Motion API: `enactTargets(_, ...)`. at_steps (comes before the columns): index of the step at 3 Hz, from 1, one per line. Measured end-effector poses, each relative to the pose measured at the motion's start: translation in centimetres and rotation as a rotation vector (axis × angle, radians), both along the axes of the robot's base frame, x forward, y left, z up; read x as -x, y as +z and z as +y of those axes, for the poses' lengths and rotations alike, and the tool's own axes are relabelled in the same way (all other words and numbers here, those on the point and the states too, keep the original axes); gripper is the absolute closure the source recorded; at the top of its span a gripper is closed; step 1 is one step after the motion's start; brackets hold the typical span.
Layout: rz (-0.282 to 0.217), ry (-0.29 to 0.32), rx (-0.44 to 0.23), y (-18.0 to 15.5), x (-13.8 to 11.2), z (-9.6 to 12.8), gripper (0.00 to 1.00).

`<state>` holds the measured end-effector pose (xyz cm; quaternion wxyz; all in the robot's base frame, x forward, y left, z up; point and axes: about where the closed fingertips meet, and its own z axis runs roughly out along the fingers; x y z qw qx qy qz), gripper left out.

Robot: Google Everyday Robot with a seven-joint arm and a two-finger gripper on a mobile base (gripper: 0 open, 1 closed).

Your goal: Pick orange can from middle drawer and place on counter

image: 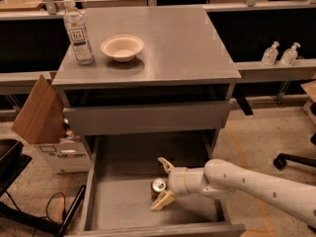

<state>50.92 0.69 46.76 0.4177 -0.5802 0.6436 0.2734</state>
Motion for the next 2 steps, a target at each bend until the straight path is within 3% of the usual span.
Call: enactTargets(2, 0.018, -0.013, 0.061, -1.5, 0.4, -2.2, 0.0)
